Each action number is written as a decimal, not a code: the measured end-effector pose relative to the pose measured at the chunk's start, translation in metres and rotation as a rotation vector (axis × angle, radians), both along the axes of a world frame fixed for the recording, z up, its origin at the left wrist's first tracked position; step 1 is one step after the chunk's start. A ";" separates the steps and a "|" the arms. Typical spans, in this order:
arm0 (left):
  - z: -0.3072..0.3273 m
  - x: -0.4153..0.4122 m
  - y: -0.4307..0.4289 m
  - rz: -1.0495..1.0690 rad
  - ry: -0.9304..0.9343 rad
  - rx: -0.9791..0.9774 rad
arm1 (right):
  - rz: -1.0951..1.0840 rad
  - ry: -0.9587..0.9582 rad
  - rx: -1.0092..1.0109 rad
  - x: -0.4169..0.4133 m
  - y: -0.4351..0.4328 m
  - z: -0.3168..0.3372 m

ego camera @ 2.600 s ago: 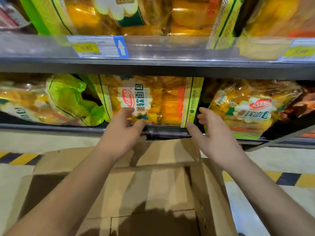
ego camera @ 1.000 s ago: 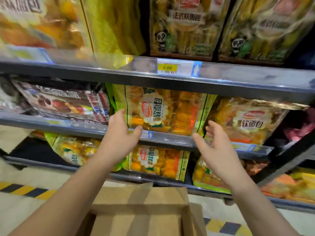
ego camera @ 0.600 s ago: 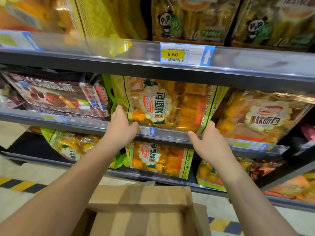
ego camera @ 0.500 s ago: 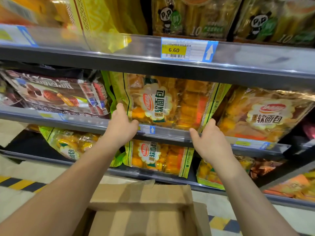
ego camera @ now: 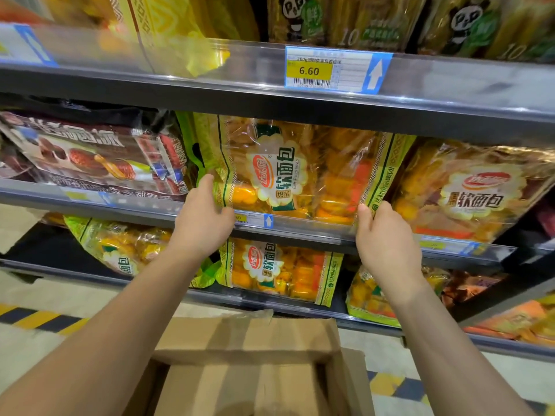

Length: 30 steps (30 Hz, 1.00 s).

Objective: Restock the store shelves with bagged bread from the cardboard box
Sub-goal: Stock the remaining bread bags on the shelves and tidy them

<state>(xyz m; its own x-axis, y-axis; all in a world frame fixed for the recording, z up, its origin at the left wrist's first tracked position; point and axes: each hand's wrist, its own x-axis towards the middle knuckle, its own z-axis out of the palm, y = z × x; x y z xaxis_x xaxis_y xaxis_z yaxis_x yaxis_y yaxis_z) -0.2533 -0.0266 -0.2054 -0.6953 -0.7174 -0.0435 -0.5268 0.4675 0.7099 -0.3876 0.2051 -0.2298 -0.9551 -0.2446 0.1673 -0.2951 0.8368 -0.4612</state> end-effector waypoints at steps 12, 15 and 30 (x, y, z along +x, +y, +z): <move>0.003 0.005 0.021 -0.017 -0.055 -0.102 | 0.089 -0.018 -0.070 0.006 0.013 -0.001; 0.004 0.004 0.057 -0.074 -0.029 -0.160 | 0.143 -0.036 -0.091 0.014 0.027 0.002; 0.022 -0.091 0.221 -0.597 0.232 -0.047 | -0.074 0.365 -0.406 -0.026 0.165 0.035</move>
